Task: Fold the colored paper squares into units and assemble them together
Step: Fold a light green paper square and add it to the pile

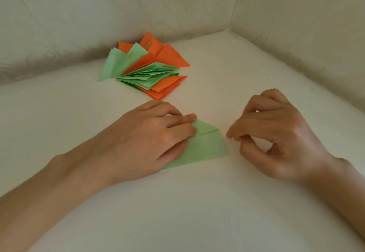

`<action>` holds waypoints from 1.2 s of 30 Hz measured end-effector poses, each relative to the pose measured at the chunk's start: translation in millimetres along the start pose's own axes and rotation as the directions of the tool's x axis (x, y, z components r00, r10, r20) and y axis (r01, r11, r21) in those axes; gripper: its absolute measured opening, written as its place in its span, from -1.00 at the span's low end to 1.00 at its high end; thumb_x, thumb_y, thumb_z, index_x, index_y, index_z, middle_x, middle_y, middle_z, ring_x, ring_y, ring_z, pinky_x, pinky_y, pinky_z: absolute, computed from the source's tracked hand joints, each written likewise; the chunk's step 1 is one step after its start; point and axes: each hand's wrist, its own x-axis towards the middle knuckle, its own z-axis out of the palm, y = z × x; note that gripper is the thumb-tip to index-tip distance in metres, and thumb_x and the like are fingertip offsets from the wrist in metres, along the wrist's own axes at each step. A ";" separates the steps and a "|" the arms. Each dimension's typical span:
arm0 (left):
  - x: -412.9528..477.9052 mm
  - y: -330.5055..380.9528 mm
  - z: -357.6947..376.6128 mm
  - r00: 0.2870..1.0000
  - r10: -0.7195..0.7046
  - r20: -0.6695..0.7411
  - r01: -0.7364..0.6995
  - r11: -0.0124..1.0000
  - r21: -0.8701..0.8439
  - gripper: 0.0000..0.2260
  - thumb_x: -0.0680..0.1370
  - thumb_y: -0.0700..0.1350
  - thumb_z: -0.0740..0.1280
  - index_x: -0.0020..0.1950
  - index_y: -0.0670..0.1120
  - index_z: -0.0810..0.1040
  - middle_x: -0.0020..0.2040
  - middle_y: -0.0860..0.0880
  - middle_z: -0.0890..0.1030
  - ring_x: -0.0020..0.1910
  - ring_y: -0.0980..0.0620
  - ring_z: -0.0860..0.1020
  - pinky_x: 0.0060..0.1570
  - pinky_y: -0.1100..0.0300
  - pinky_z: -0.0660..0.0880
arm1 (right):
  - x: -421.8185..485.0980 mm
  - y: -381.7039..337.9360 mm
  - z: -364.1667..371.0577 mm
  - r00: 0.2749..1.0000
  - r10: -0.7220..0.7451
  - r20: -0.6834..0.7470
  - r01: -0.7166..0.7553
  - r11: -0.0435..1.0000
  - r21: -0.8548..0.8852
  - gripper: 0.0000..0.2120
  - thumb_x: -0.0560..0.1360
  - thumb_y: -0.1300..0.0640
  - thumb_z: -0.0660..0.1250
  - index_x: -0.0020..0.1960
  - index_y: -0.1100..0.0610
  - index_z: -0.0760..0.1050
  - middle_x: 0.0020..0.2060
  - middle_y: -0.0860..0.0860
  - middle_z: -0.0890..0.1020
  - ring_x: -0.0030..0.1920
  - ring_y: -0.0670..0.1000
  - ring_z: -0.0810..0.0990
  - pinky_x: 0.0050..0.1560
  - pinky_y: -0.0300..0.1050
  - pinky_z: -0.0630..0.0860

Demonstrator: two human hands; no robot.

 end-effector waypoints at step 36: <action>13.8 11.7 6.5 0.866 -0.499 0.027 0.414 0.687 -0.597 -0.86 0.42 0.02 0.42 -0.17 0.22 0.49 -0.15 0.16 0.51 -0.10 0.21 0.44 -0.10 0.45 0.32 | 11.8 -13.7 23.9 0.842 0.472 0.262 -0.523 0.833 0.183 -0.73 0.46 0.03 0.39 0.14 -0.03 0.49 0.04 -0.11 0.43 0.10 -0.08 0.25 0.14 -0.47 0.16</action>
